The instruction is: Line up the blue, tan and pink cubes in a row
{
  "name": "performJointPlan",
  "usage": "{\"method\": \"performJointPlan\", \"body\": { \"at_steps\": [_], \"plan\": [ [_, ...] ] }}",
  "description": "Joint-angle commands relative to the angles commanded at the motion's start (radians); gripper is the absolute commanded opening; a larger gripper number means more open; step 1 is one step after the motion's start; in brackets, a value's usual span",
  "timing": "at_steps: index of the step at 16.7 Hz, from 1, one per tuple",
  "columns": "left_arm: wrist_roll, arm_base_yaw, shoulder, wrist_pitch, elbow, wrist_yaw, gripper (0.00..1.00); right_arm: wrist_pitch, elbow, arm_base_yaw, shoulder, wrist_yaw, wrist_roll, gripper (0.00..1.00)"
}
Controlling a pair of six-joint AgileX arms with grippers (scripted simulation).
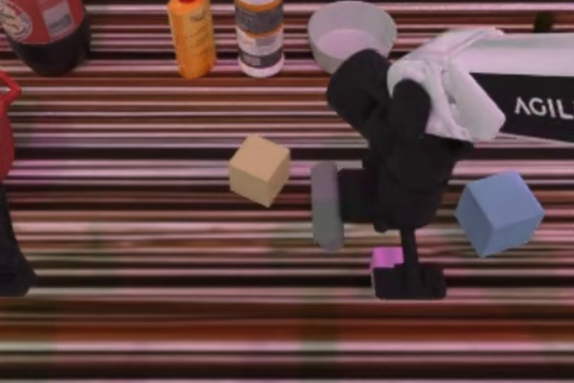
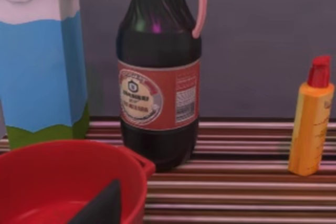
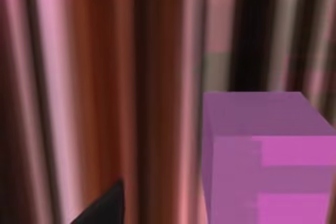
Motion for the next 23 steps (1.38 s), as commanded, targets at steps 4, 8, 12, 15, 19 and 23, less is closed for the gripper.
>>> {"method": "performJointPlan", "body": {
  "at_steps": [4, 8, 12, 15, 19, 23],
  "plan": [
    [0.0, 0.0, 0.0, 0.0, 0.0, 0.0, 1.0, -0.127, 0.073, 0.004, -0.054, 0.0, -0.006, 1.0],
    [0.0, 0.0, 0.0, 0.0, 0.0, 0.0, 1.0, -0.131, 0.076, 0.002, -0.056, 0.0, -0.006, 1.0],
    [0.001, -0.014, 0.055, -0.036, 0.058, 0.002, 1.0, -0.099, 0.045, -0.017, -0.1, -0.006, 0.01, 1.0],
    [0.004, -0.048, 0.194, -0.128, 0.199, 0.008, 1.0, -0.024, -0.033, -0.065, -0.21, -0.017, 0.055, 1.0],
    [0.012, -0.122, 0.486, -0.318, 0.472, 0.02, 1.0, 0.123, -0.204, -0.164, -0.462, -0.032, 0.159, 1.0],
    [0.02, -0.213, 0.864, -0.551, 0.808, 0.03, 1.0, 0.304, -0.45, -0.287, -0.808, -0.043, 0.308, 1.0]
  ]
}}
